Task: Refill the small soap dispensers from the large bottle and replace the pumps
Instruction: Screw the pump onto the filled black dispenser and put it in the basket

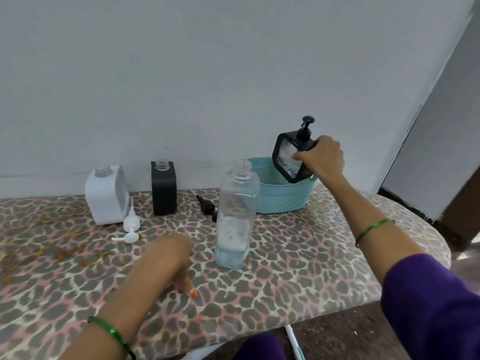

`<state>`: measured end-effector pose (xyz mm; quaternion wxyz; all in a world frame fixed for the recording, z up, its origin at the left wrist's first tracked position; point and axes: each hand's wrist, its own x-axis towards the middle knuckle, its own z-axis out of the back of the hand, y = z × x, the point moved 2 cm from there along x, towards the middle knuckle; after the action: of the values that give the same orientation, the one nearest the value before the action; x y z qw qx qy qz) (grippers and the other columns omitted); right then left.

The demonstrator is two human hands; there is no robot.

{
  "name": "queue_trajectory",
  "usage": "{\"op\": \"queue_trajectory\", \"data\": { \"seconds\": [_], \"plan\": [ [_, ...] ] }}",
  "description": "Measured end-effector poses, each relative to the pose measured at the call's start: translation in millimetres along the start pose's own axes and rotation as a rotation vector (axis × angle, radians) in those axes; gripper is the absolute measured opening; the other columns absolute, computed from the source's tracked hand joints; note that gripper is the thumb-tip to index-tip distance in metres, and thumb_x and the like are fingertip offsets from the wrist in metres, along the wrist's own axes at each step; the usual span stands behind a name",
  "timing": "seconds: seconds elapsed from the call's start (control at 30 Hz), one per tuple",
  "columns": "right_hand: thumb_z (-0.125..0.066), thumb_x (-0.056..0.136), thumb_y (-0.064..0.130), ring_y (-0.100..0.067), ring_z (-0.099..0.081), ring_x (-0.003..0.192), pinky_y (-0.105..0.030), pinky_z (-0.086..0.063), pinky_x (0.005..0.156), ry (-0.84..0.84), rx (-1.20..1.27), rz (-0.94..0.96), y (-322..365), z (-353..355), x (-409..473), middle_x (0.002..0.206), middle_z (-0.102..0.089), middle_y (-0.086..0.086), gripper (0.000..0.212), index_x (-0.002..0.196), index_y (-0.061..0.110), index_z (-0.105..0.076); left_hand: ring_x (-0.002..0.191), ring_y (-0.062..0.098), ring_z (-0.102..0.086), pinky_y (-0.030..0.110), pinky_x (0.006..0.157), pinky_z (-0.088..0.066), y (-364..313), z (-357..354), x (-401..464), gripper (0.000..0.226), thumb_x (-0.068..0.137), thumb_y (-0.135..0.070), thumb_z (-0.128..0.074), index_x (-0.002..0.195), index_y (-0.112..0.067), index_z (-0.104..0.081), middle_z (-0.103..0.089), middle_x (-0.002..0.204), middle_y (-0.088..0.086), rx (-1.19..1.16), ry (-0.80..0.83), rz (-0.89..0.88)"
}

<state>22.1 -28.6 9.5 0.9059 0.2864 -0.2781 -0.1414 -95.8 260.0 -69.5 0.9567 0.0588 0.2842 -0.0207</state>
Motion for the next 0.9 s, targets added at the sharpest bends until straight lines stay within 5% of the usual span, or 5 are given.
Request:
{"op": "queue_trajectory", "data": {
  "seconds": [0.23,0.43,0.53,0.7,0.9],
  "plan": [
    [-0.076,0.068,0.022,-0.024,-0.053,0.061,-0.024,-0.032,0.049,0.037,-0.144,-0.020,-17.5,-36.7,-4.3,0.063,-0.048,-0.001,0.031,0.071,0.009,-0.047,0.130,0.024,-0.044,0.035,0.109,-0.038,-3.0,2.3,3.5,0.088,0.072,-0.040,-0.080,0.142,-0.013,-0.033,-0.041,0.144,0.006,0.009,0.017,0.007],
    [-0.069,0.076,0.035,-0.030,-0.055,0.102,-0.041,-0.035,0.091,-0.013,-0.321,-0.001,-15.3,-47.2,-6.9,0.093,-0.064,-0.009,0.030,0.086,0.010,-0.056,0.129,0.022,-0.045,0.034,0.108,-0.038,-2.8,1.4,6.8,0.086,0.072,-0.040,-0.080,0.141,-0.014,-0.035,-0.043,0.142,0.005,-0.001,0.025,0.001],
    [-0.071,0.075,0.034,-0.030,-0.049,0.116,-0.043,-0.032,0.096,0.049,-0.361,-0.061,-20.8,-52.8,-5.9,0.105,-0.064,-0.011,0.031,0.090,0.010,-0.057,0.129,0.022,-0.044,0.034,0.109,-0.037,-2.5,0.8,7.7,0.087,0.072,-0.041,-0.080,0.141,-0.014,-0.034,-0.043,0.143,0.005,-0.005,0.021,-0.003],
    [-0.070,0.076,0.041,-0.034,-0.024,0.140,-0.048,-0.026,0.107,0.156,-0.433,-0.181,-25.2,-57.2,-1.5,0.145,-0.036,-0.017,0.071,0.132,0.002,-0.048,0.129,0.021,-0.043,0.033,0.108,-0.037,-1.3,1.7,8.1,0.082,0.075,-0.039,-0.078,0.141,-0.015,-0.035,-0.043,0.142,0.005,0.001,0.029,-0.005],
    [-0.066,0.081,0.047,-0.034,-0.022,0.141,-0.048,-0.026,0.108,0.173,-0.375,-0.184,-15.8,-60.2,-10.6,0.147,-0.032,-0.017,0.082,0.142,0.003,-0.032,0.130,0.021,-0.043,0.033,0.109,-0.036,3.9,-5.2,2.1,0.081,0.075,-0.039,-0.077,0.140,-0.015,-0.036,-0.042,0.142,0.005,-0.015,0.023,0.005]
  ]
}}
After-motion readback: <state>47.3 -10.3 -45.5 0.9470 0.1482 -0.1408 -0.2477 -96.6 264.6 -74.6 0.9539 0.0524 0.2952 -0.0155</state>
